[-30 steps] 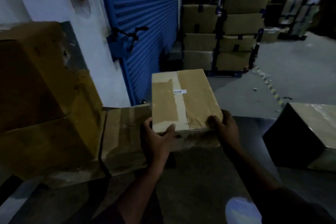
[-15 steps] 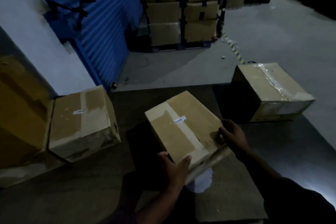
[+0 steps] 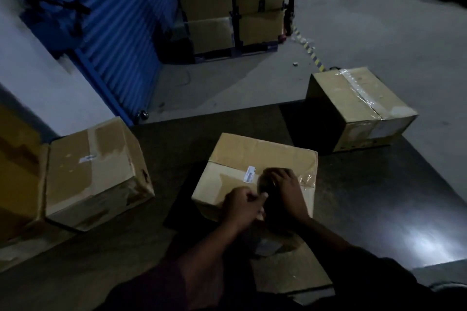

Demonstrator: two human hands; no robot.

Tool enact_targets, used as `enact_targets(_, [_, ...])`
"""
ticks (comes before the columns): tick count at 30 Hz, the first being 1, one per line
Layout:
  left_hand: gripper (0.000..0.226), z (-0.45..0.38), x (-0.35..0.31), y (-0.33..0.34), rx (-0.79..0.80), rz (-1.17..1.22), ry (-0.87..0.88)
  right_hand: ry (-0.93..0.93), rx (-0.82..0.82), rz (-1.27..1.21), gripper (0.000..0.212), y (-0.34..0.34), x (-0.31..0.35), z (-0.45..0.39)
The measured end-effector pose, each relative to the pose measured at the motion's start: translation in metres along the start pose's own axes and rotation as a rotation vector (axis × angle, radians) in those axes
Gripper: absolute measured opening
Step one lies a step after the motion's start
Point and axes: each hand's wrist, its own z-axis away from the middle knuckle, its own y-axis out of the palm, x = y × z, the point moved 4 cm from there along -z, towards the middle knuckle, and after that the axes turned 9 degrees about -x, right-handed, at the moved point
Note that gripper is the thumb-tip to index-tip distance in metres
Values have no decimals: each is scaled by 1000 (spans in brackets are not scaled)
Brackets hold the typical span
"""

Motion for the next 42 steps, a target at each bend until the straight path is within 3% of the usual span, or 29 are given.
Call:
enact_targets(2, [16,-21,-3,-21,-129,-123,139,27,14,32,40,3,8,0])
enact_targets(4, [23,-41,0,-32,-193,-233,289,50,45,91,39,9,9,-6])
enact_targets(7, [38,-61,22,-33,-87,-408,423,81,64,176,40,18,13,-14])
enact_targets(13, [20,-61,31,-31,-139,-357,628,68,68,241,38,30,12,-22])
enact_targets(17, [17,-69,28,-31,-84,-343,609,1,137,282,54,39,10,-24])
enact_targets(25, [23,-82,26,-36,-84,-359,529,6,91,263,58,41,6,-26])
enact_targets(31, [26,-83,26,-36,-118,-331,508,23,51,207,40,39,5,-26])
enact_targets(42, [26,-82,26,-38,-121,-323,500,-4,64,262,45,42,4,-26])
